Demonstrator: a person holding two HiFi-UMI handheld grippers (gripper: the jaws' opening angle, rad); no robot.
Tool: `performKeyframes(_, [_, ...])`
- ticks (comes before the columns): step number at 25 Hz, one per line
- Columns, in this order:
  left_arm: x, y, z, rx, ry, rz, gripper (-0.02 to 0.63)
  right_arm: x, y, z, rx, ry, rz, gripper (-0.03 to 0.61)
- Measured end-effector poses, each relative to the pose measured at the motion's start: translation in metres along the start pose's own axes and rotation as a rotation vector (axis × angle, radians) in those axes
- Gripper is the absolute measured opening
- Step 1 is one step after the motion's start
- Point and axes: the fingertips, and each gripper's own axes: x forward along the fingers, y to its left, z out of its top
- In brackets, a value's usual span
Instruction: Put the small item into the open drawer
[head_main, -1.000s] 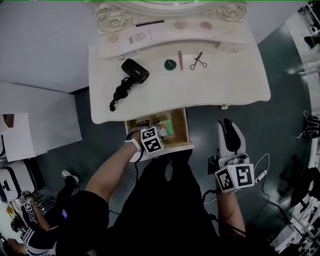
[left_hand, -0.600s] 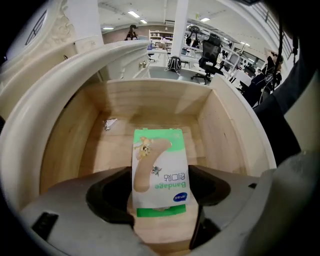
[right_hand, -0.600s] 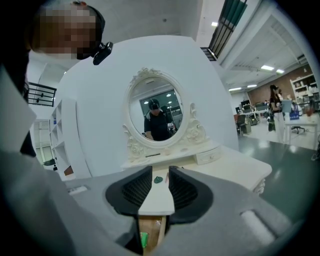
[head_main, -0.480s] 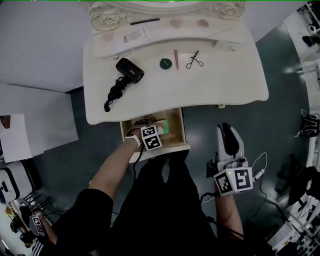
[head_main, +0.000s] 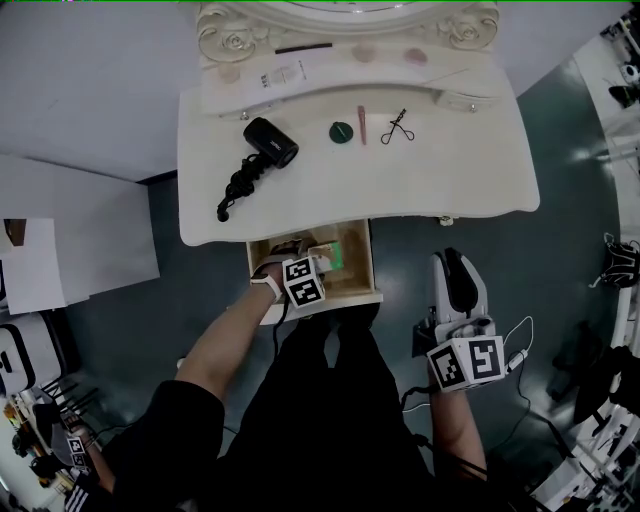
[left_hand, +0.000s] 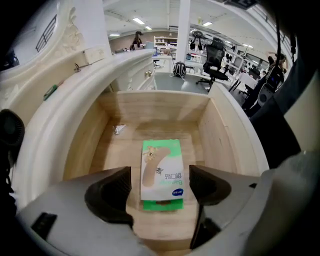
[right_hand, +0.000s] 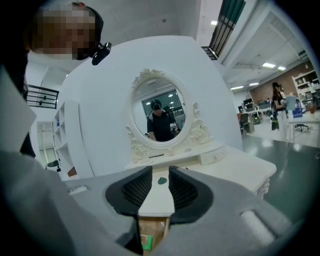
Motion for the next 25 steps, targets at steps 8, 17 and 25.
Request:
performKeyframes(8, [-0.084,0.017,0.027,-0.126,-0.21,0.188,0.359,0.002,0.012,0.009,-0.019,-0.02,0.022,0.104])
performKeyframes(17, [-0.222,0.041,0.053,-0.314,-0.48,0.389,0.354,0.013,0.03,0.031,-0.076,-0.077,0.07,0.104])
performKeyframes(25, [-0.374,0.076,0.081,-0.482,-0.779,0.676,0.238,0.02,0.061,0.076,-0.132,-0.148,0.13,0.103])
